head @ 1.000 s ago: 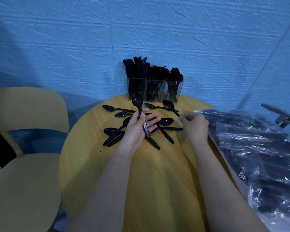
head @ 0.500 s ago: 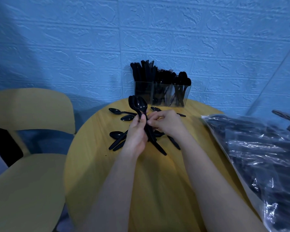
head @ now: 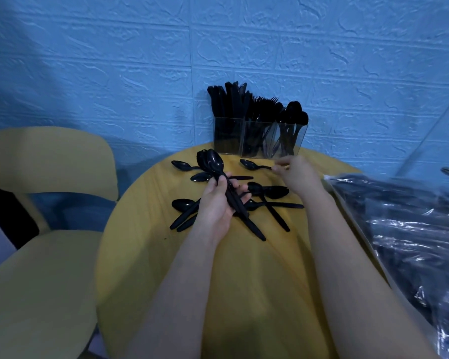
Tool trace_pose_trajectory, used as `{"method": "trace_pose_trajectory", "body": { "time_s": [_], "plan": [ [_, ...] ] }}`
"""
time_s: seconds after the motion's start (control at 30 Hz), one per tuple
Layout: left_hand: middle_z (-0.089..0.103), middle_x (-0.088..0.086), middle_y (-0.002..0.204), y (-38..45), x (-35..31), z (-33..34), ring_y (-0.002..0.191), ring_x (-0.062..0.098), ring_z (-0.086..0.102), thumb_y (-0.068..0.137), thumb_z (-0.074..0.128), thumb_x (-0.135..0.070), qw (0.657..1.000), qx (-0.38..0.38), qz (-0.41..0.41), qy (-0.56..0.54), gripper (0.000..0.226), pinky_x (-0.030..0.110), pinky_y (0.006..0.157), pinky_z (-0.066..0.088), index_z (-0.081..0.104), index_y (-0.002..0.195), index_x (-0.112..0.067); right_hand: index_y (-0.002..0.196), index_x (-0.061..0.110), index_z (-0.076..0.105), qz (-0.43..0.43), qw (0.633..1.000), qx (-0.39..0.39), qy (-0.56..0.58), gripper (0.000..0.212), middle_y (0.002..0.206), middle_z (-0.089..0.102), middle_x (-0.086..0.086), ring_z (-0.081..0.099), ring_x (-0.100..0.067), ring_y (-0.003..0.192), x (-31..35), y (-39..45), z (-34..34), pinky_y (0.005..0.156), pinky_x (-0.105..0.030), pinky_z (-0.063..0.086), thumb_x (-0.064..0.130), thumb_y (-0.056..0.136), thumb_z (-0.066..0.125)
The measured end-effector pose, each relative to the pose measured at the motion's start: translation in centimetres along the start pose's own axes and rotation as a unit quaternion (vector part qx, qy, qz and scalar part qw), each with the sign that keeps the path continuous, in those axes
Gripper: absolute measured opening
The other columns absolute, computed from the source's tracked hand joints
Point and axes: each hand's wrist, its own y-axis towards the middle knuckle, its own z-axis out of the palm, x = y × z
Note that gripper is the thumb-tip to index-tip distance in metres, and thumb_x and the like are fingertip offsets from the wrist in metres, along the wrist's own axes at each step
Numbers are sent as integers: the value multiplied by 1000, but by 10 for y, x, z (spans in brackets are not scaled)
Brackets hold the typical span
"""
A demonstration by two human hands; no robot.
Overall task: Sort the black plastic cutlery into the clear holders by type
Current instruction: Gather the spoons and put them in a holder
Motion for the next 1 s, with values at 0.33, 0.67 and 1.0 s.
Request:
{"method": "trace_pose_trajectory", "body": {
  "time_s": [0.33,0.67,1.0],
  "plan": [
    [41,-3,65,-2,-1,-2,49,5,35,103,34,-26,999,29,5,30,25,18,47,36,53,104,-10,115,16,65,7,996,-45,-82,23,111,65,-10,58,-27,105,-25,10,22,92,-44,48,20,95,54],
    [49,-1,59,-2,-4,-1,48,7,48,103,31,-31,999,-15,19,43,30,23,53,48,49,89,-12,94,14,69,42,997,25,67,9,95,64,-3,54,-14,82,-4,5,-5,73,-28,42,13,90,60],
    [69,12,101,-2,-4,-1,93,23,69,103,28,-31,999,-19,32,22,31,38,87,54,51,100,-9,83,19,72,-119,953,251,117,5,72,68,8,56,2,56,60,-28,-39,59,-19,44,22,85,69]
  ]
}}
